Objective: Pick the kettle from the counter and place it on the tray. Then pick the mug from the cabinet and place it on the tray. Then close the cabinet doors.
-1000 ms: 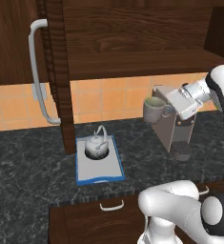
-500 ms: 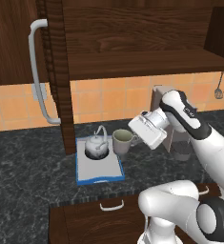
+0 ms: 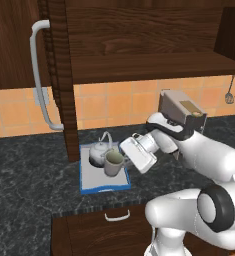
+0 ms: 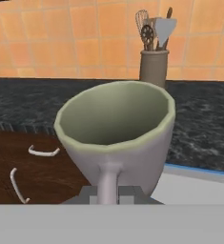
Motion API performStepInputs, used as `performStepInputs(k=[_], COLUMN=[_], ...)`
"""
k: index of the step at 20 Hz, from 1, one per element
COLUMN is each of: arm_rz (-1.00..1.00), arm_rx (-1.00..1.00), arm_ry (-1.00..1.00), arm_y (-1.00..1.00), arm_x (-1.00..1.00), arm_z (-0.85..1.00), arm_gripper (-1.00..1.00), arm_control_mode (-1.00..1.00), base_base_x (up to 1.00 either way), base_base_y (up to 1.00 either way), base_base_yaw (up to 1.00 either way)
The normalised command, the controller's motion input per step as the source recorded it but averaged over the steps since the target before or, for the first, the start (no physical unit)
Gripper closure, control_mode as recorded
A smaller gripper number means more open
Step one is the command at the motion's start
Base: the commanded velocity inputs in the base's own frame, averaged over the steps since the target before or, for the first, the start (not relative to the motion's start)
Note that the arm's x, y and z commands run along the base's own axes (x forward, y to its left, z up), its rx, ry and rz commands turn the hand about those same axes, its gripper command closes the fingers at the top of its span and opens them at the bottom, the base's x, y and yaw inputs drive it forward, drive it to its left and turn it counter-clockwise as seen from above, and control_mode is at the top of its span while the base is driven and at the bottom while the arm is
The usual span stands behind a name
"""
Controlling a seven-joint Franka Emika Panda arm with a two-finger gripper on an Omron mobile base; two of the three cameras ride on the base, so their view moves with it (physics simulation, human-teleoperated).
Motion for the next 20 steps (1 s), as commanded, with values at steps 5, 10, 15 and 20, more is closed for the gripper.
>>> performStepInputs(k=[5, 10, 15, 20], arm_rz=[0.00, 0.00, 0.00, -0.03], arm_rx=[0.06, 0.02, 0.04, 0.02], arm_ry=[-0.01, 0.00, 0.00, 0.00], arm_y=[0.16, 0.23, 0.20, 0.12], arm_x=[0.22, 0.32, 0.43, 0.42], arm_z=[-0.51, -0.46, -0.33, -0.33], arm_gripper=[1.00, 1.00, 1.00, 1.00], arm_control_mode=[-1.00, -1.00, -1.00, -1.00], base_base_x=[0.00, 0.00, 0.00, 0.00], base_base_y=[0.00, 0.00, 0.00, 0.00], base_base_yaw=[0.00, 0.00, 0.00, 0.00])
